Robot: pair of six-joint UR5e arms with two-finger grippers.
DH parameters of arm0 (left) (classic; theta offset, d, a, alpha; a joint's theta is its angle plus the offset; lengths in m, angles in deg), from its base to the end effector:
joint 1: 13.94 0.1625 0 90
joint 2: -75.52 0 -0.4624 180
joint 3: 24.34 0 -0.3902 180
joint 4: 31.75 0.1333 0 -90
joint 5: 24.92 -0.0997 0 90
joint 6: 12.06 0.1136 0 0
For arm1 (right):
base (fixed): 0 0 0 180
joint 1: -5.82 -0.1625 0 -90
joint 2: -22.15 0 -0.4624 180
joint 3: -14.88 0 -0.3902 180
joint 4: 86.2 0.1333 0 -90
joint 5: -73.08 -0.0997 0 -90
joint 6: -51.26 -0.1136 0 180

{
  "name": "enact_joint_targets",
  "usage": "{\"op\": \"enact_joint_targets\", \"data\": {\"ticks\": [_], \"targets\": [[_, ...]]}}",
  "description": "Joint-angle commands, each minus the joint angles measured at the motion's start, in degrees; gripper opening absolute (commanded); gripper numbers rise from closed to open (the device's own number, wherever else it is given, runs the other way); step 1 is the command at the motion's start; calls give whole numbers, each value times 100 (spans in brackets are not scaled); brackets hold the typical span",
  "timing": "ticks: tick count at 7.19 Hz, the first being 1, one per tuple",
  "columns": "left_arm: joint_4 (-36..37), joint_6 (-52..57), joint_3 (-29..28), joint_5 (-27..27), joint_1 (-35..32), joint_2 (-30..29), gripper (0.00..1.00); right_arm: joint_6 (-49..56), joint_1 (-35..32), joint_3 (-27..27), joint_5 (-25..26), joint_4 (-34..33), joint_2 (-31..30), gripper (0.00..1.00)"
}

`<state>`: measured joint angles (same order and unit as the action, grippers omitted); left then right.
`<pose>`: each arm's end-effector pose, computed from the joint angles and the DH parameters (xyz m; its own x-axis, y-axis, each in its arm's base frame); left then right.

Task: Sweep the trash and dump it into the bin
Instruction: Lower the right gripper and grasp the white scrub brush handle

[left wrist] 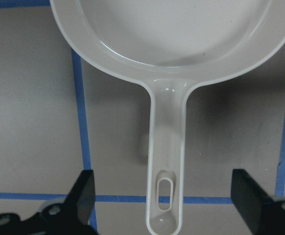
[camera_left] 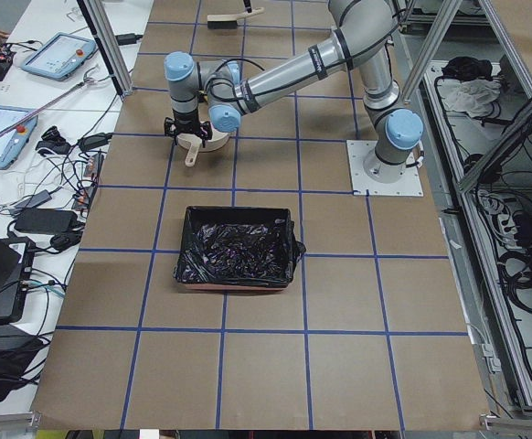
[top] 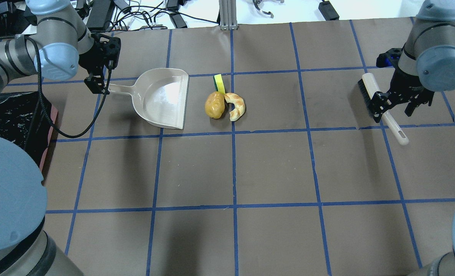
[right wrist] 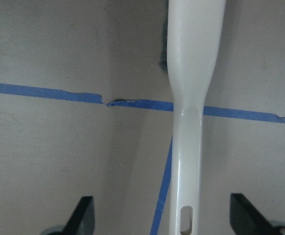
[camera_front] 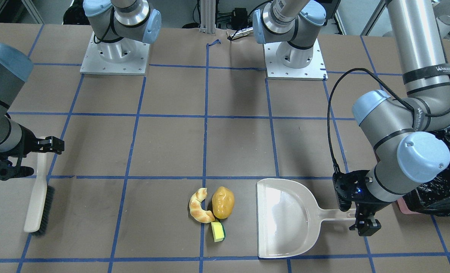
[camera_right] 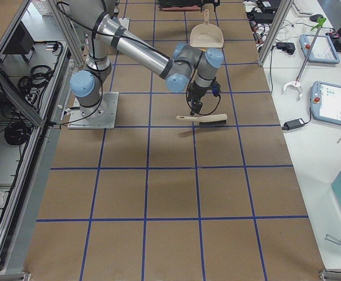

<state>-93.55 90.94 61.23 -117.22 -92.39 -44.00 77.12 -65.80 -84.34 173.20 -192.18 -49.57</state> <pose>0.0114 -0.6988 0.2915 0.0253 0.9987 -0.0438 0.9984 -0.0231 0.0512 -0.0711 -0.5733 0.2919 -0.9854 -0.1562 0.0678 -0.1343 0.9576 0.2548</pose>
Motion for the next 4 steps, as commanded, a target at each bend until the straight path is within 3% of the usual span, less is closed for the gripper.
{"op": "enact_joint_targets", "data": {"ticks": [1, 2, 4], "targets": [[-130, 18, -40, -158, 49, -185, 100, 200, 104, -88, 105, -19, 88, 94], [-130, -103, -75, 209, 66, -212, 100, 270, 209, -219, 87, -28, 88, 93], [-121, -236, -75, 283, 66, -264, 97, 280, 298, -413, 96, -247, 140, 92]]}}
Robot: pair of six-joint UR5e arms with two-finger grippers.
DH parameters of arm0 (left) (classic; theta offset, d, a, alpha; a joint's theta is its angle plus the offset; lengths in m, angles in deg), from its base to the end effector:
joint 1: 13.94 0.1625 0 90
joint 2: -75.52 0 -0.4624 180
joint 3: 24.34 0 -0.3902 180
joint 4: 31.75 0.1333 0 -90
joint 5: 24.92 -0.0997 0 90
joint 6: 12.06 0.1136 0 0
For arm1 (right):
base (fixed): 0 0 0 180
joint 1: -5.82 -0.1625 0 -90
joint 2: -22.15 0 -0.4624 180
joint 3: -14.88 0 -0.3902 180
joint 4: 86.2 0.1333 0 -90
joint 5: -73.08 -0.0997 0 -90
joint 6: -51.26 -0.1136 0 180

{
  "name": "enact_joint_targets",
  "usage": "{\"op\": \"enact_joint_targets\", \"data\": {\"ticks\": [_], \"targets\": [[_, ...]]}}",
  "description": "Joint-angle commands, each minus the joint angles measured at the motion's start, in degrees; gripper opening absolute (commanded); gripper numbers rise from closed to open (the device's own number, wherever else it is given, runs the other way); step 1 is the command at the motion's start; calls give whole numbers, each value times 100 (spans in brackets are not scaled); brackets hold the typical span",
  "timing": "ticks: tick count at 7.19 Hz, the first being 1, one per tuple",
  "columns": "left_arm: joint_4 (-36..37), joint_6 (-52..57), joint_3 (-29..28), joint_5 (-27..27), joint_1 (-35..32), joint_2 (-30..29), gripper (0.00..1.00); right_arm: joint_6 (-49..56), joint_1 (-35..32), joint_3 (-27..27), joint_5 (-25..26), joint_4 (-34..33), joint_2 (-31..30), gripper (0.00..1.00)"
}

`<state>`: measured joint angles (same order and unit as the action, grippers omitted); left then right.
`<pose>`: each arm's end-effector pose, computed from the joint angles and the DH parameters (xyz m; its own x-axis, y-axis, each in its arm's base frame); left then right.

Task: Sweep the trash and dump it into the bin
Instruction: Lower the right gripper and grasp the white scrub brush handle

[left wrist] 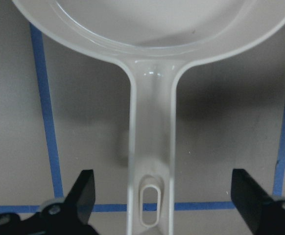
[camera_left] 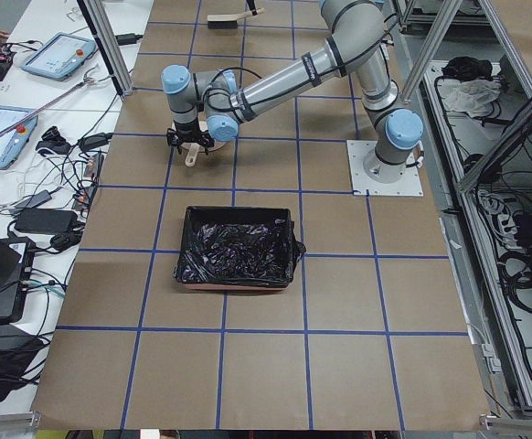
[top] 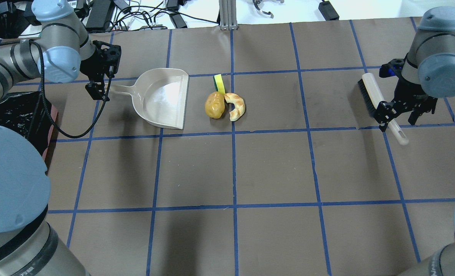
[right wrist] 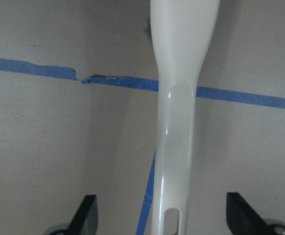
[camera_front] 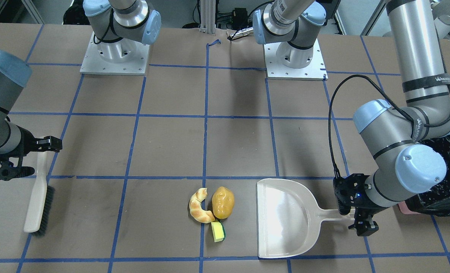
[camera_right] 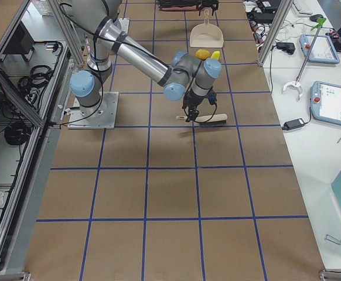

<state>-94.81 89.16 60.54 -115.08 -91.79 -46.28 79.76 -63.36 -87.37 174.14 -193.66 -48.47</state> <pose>0.0158 -0.7050 0.2671 -0.0162 0.9999 -0.0039 0.9999 0.0162 0.0036 -0.0931 -0.5584 0.2616 -0.9853 -0.1644 0.0467 -0.1428 0.9419 0.3039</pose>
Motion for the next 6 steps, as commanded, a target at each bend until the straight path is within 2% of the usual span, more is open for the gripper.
{"op": "enact_joint_targets", "data": {"ticks": [1, 2, 3, 4, 5, 6], "targets": [[40, -49, -6, -19, 16, -89, 97, 24, 53, -137, 10, -91, 48, 91], [31, -101, -6, -19, 59, -133, 97, 16, 53, -155, 11, -82, 83, 85], [14, -154, -6, -19, 86, -159, 97, 7, 53, -155, 11, -82, 83, 75], [14, -163, -6, -19, 86, -177, 97, -2, 53, -155, 11, -91, 83, 50], [-4, -164, -6, 7, 86, -212, 96, -11, 53, -138, 11, -91, 75, 42], [-13, -164, -6, 50, 86, -230, 81, -2, 53, -129, 11, -99, 75, 30]]}}
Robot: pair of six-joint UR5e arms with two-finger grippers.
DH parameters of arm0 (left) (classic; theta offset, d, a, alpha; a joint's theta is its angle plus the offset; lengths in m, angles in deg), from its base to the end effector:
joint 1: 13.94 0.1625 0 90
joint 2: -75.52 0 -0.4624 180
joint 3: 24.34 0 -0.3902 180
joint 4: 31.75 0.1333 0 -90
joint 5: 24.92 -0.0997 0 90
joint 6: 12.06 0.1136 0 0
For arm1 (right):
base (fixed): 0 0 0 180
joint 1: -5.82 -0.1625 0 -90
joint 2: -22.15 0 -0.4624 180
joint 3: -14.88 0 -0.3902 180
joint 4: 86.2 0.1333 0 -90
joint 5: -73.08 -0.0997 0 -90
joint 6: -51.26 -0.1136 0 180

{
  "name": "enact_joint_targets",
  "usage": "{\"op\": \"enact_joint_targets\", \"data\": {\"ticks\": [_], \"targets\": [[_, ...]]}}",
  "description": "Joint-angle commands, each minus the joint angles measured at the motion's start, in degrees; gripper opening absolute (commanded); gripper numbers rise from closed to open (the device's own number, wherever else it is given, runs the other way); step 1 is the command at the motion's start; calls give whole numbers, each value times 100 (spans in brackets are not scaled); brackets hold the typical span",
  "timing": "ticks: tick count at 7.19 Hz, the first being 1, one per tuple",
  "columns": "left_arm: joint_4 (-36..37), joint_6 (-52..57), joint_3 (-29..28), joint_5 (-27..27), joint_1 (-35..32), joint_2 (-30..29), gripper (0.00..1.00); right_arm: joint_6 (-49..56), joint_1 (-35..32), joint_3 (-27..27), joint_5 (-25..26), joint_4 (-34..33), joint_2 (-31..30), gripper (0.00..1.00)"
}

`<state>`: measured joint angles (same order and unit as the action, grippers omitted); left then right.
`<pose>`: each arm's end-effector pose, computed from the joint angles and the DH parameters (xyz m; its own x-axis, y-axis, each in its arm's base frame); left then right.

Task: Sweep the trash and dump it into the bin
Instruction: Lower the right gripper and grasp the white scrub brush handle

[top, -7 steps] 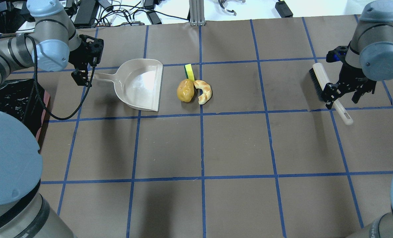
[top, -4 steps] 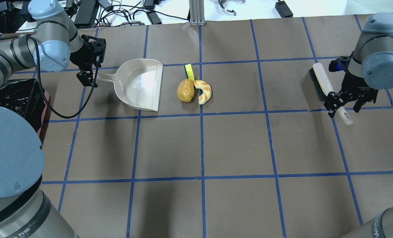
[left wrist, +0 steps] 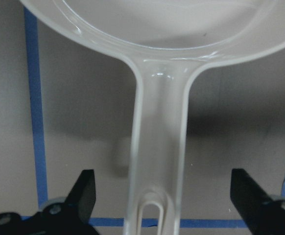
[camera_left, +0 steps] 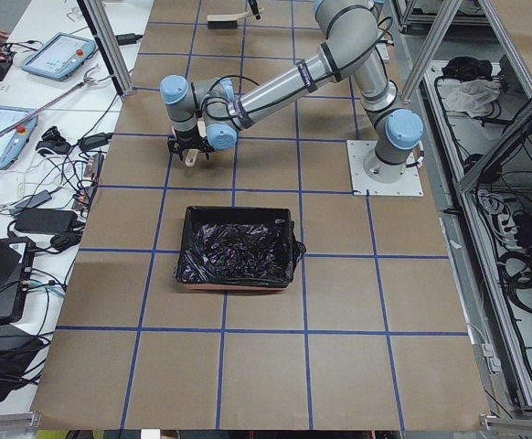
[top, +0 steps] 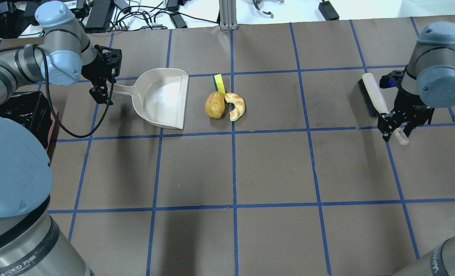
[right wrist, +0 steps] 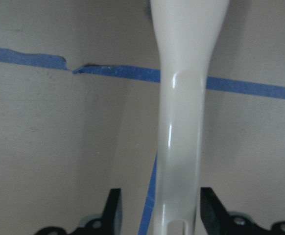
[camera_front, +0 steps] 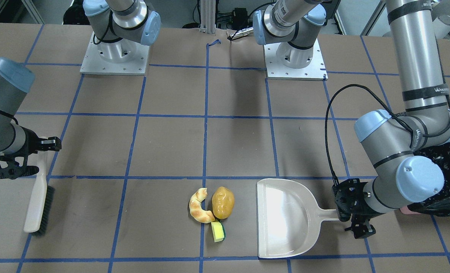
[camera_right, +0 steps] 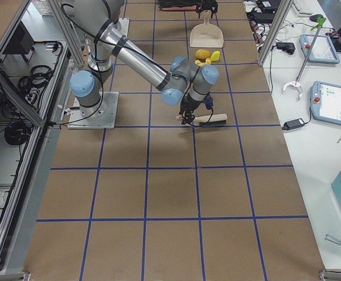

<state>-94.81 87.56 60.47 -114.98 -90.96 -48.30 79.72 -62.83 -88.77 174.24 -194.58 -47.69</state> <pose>0.0266 -0.7083 0.2432 -0.0585 0.9979 0.0293 0.9983 0.0587 -0.0039 -0.0966 -0.5528 0.2455 -0.9871 -0.1560 0.0372 -0.1359 0.9367 0.3228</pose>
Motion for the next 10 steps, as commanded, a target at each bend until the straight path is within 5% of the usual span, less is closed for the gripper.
{"op": "enact_joint_targets", "data": {"ticks": [1, 3, 6, 10], "targets": [[-13, 5, 0, 32, 3, -28, 77, 2, 0, 29, -9, -25, -12, 17], [-4, 31, 0, -3, 3, -37, 44, -77, 0, 47, -9, -25, -20, 11], [-13, 31, 9, -30, 3, -37, 17, -648, -96, 91, 253, 124, -160, 10], [-4, 40, 9, -38, 3, -37, 10, -1182, -543, 318, 510, 1008, -564, 8]]}}
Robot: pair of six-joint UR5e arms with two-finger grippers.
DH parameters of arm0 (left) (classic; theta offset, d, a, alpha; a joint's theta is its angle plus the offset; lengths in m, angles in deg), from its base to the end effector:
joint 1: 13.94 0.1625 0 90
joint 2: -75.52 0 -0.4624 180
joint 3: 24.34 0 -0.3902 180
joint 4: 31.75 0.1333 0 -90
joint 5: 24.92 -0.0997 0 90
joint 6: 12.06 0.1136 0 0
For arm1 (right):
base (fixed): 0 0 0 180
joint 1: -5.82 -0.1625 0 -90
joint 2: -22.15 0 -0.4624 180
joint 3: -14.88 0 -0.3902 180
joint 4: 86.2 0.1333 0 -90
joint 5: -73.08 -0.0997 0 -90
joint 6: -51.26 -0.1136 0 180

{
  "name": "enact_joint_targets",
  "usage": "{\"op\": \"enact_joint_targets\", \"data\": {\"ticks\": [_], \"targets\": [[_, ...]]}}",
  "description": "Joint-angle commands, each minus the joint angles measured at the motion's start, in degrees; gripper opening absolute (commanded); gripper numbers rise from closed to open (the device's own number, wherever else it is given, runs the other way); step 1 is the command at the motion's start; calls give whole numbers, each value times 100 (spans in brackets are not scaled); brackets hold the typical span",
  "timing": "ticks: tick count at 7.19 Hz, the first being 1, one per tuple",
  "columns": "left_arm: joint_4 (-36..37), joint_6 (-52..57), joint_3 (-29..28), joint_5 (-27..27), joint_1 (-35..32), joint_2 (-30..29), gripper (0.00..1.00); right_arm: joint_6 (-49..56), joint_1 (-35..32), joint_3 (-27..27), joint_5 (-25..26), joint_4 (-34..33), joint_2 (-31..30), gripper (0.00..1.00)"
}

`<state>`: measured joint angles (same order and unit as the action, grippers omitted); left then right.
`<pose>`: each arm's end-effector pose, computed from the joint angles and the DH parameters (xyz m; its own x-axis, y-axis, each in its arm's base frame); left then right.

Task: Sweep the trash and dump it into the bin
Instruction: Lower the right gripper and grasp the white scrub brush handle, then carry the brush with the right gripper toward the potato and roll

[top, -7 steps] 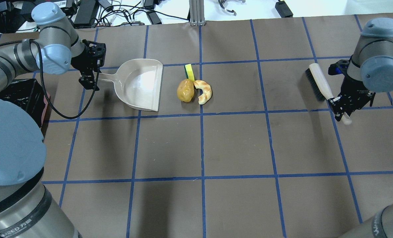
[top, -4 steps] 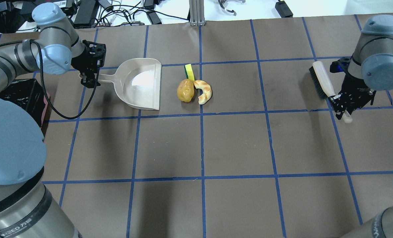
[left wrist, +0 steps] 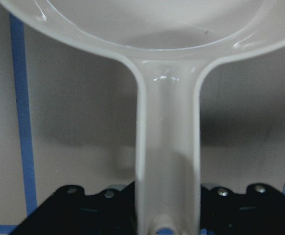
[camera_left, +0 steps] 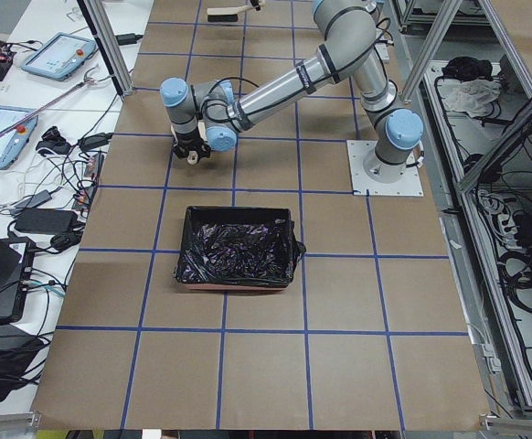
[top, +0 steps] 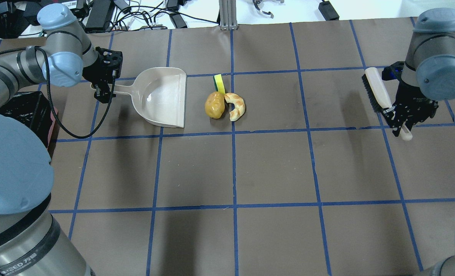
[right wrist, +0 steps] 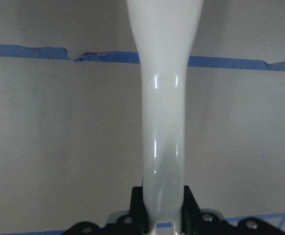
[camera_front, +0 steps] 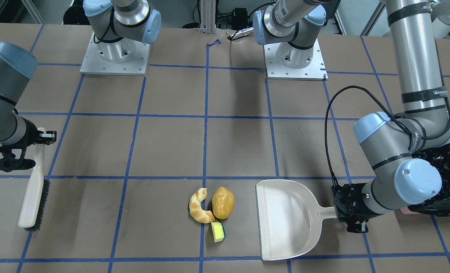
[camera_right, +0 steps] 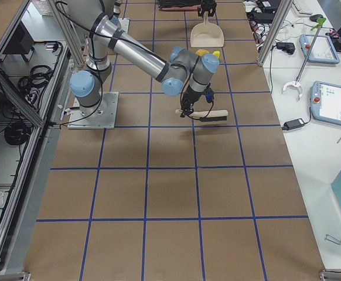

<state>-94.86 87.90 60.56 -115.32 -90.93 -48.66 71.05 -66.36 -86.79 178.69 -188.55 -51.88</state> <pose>0.0276 -0.7080 0.2381 -0.0530 0.9978 0.0388 0.9986 0.0531 0.0003 -0.0675 -0.5457 0.2942 -0.9831 -0.0972 0.1549 -0.0400 0.9410 0.3360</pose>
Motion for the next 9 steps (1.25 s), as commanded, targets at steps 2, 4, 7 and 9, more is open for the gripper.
{"op": "enact_joint_targets", "data": {"ticks": [2, 4, 7, 9], "targets": [[1, 15, 1, -13, 0, 0, 4, -886, -636, 262, 73, 838, -296, 8], [1, 24, 1, -14, 0, -9, 1, -2017, -1591, 306, -23, 857, -244, 8], [1, 24, 1, -5, 0, 0, 1, -3371, -2456, 551, -567, 857, 290, 6], [1, 24, 0, -13, 0, -9, 1, -3955, -3054, 955, -568, 936, 747, 5]]}}
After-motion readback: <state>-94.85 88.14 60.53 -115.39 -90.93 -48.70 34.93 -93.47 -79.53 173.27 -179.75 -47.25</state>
